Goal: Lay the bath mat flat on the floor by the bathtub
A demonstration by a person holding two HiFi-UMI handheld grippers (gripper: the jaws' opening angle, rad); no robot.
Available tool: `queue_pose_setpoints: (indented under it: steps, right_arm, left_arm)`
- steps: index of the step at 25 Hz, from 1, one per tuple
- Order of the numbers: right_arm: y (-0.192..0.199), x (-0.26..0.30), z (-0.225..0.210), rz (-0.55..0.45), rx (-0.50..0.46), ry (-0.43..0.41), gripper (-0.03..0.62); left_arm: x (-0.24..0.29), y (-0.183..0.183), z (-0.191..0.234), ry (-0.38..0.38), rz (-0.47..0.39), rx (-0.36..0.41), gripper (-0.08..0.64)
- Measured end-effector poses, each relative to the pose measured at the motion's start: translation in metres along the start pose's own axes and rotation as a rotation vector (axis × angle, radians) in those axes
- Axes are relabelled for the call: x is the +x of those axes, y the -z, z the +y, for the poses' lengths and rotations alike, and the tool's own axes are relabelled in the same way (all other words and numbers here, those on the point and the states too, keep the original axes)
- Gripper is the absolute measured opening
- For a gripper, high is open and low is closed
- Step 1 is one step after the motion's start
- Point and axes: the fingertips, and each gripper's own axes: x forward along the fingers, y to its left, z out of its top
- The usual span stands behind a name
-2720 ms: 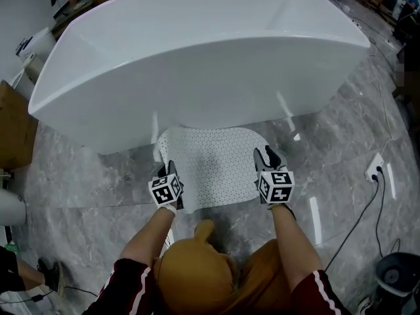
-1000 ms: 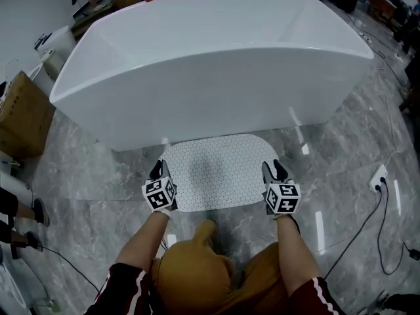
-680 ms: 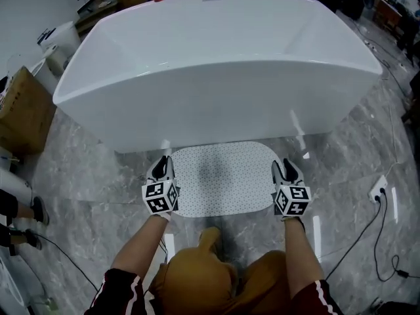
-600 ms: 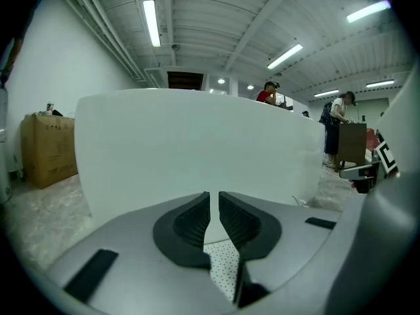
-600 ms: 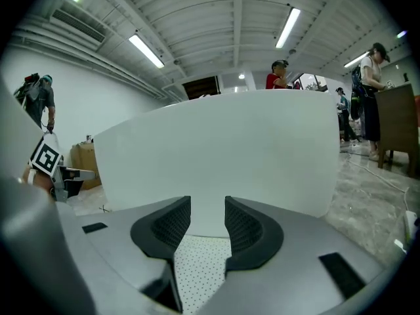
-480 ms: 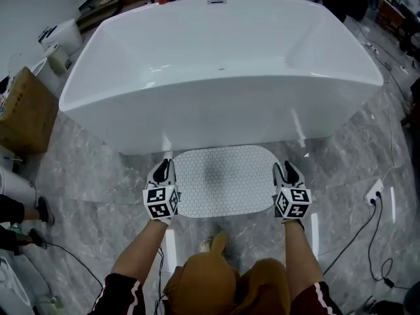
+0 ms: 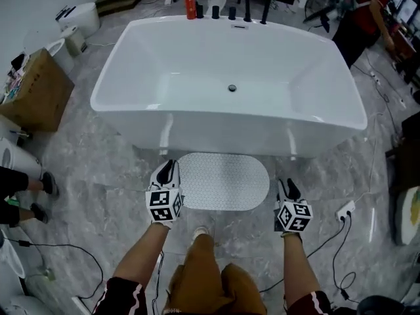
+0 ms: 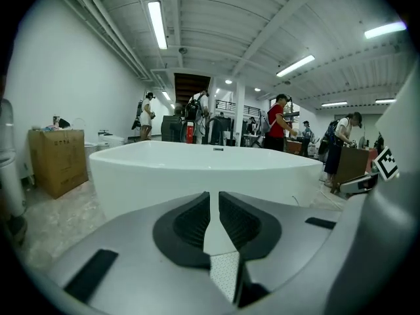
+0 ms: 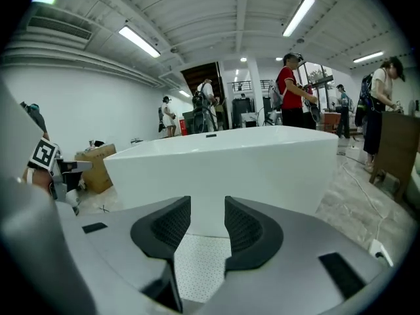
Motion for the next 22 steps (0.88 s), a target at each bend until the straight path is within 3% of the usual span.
queue_pose_setpoints:
  steps: [8,13,17,22]
  right_arm:
    - [-0.126,-0.108,0.036,0.003,-0.052,-0.018,0.167]
    - [-0.206,-0.170,0.027,-0.052,-0.042,-0.003,0.172]
    - [-0.227,-0.238,0.026,-0.058,-0.027,-0.006,0.172]
    - [-0.253,-0.293,0.026,-0.097,-0.008,-0.013,0.172]
  left_arm:
    - [-0.104,-0.136,-0.019,-0.006,-0.016,0.003,0.057]
    - [-0.154,-0.224,-0.043,-0.010,-0.067,-0.025,0.057]
    - [-0.204,-0.250,-0.081,0.013,-0.054,-0.029,0.057]
    - [-0.241,-0.291,-0.116,0.040,-0.100,-0.060,0.057]
